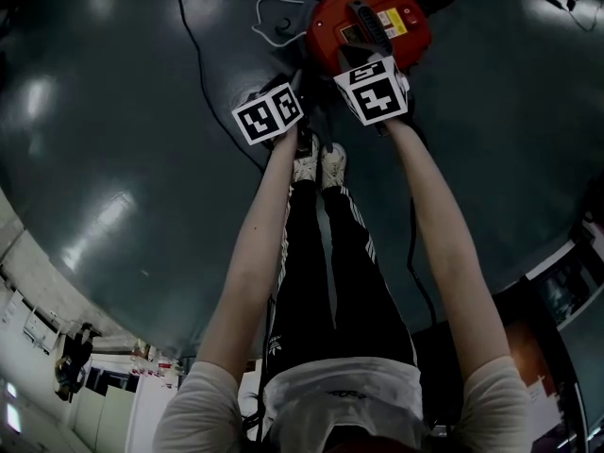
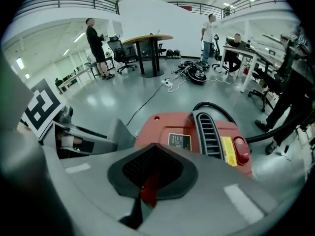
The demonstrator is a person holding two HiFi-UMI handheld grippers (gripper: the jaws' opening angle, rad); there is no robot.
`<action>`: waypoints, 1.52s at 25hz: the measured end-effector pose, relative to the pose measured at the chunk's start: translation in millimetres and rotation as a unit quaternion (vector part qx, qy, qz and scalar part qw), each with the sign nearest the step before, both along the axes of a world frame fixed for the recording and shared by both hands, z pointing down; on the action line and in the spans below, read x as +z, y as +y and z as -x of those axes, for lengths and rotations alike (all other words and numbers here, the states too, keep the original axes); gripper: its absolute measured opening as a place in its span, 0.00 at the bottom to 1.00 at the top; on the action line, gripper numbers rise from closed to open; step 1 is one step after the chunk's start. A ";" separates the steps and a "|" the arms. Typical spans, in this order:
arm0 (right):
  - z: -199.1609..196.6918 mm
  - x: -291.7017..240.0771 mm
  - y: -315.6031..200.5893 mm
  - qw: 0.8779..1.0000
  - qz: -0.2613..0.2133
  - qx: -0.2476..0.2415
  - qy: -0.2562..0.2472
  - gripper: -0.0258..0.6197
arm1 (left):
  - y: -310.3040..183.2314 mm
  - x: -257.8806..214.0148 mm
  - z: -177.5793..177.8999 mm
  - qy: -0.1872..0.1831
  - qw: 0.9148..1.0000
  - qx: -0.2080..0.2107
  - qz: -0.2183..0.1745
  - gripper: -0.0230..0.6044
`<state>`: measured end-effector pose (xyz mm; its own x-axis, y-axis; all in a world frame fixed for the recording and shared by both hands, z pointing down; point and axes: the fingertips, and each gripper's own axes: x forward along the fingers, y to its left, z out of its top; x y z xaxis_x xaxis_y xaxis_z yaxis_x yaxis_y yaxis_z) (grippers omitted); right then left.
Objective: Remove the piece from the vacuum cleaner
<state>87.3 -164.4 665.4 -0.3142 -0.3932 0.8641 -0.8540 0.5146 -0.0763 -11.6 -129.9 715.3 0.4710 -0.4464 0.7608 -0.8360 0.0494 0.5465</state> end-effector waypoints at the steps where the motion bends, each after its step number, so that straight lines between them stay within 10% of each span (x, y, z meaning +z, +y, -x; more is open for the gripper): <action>1: 0.5 -0.9 -0.1 1.000 0.000 -0.001 0.002 0.07 | -1.6 1.0 -0.7 0.002 1.000 -0.001 0.002 0.27; 8: 2.8 3.0 -0.3 1.000 0.000 -0.015 0.008 0.07 | -0.3 8.6 0.0 -0.041 0.998 0.041 0.020 0.07; 22: 2.1 1.2 3.7 1.000 -0.004 -0.019 0.005 0.07 | 18.0 1.3 18.0 -0.065 0.997 0.042 -0.010 0.06; 38: 4.5 12.0 2.0 0.990 0.016 -0.070 0.119 0.07 | 32.4 9.8 26.5 -0.057 0.998 0.034 -0.010 0.06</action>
<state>82.8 -162.5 677.4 -0.1492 -0.3306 0.9319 -0.7699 0.6303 0.1003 -38.1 -97.6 725.1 0.4126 -0.4312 0.8024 -0.8935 -0.0201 0.4486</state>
